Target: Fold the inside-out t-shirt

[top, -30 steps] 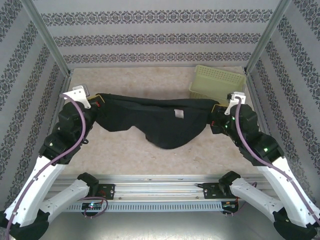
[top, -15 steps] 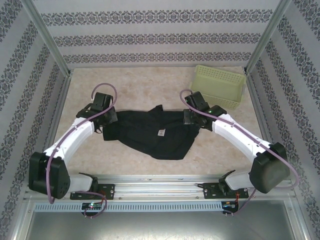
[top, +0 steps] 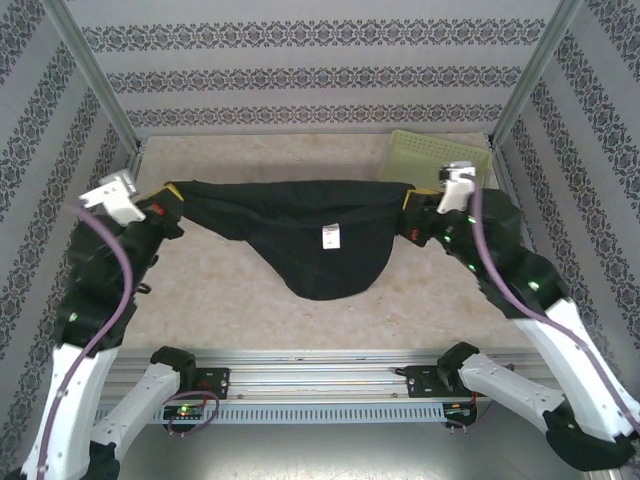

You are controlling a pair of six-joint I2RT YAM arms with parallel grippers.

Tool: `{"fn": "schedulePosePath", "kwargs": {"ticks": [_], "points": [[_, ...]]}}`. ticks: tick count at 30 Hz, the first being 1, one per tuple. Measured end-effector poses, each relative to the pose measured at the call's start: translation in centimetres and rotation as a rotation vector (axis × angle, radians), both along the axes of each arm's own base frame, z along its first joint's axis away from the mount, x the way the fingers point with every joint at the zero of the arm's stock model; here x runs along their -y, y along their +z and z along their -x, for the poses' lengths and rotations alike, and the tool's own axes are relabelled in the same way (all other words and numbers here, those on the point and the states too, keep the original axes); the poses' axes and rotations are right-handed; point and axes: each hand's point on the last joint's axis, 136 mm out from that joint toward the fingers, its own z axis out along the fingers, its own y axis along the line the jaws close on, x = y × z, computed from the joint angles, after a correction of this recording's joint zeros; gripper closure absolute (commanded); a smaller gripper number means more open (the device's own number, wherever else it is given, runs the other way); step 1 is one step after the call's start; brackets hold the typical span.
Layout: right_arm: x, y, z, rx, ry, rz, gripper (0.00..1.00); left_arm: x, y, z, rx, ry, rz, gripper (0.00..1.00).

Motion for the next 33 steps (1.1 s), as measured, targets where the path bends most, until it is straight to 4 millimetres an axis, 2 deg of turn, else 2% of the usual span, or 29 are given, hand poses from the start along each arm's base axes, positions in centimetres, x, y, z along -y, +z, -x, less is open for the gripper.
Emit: {"fn": "schedulePosePath", "kwargs": {"ticks": [3,6,9,14,18,20,23,26,28,29,30,33], "points": [[0.0,4.8,3.4,0.121,0.093,-0.072,1.0,-0.4,4.4,2.7,0.144,-0.007,0.028,1.0],[0.2,8.6,5.8,0.208,0.158,-0.127,1.0,-0.9,7.6,4.7,0.245,-0.008,0.049,1.0],[0.2,11.0,7.1,0.26,0.206,-0.163,1.0,-1.1,9.9,6.0,0.321,-0.008,0.064,1.0],[-0.5,12.9,7.3,0.302,0.244,-0.18,1.0,-1.3,11.6,6.4,0.365,-0.003,0.07,1.0],[-1.6,12.7,5.3,0.297,0.219,-0.146,1.0,-1.5,11.3,3.8,0.324,0.044,0.047,1.0],[-2.3,12.1,3.4,0.282,0.182,-0.11,1.0,-1.7,10.4,1.1,0.269,0.091,0.024,1.0],[-4.1,10.2,-0.7,0.24,0.12,-0.034,1.0,-1.9,7.8,-4.3,0.149,0.166,-0.025,1.0],[-5.8,6.7,-6.4,0.15,0.054,0.049,1.0,-2.3,3.1,-10.4,-0.011,0.257,-0.092,1.0],[-6.5,2.4,-11.3,0.047,0.002,0.103,1.0,-2.6,-1.8,-14.9,-0.148,0.314,-0.147,1.0],[-6.6,0.6,-13.2,0.005,-0.017,0.121,1.0,-2.6,-2.7,-15.6,-0.172,0.32,-0.156,1.0],[-6.8,-1.8,-15.1,-0.047,-0.036,0.143,1.0,-3.1,-6.4,-17.9,-0.265,0.345,-0.189,1.0],[-7.0,-9.3,-19.9,-0.205,-0.071,0.198,1.0,-4.7,-13.6,-21.0,-0.444,0.38,-0.235,1.0]]}}
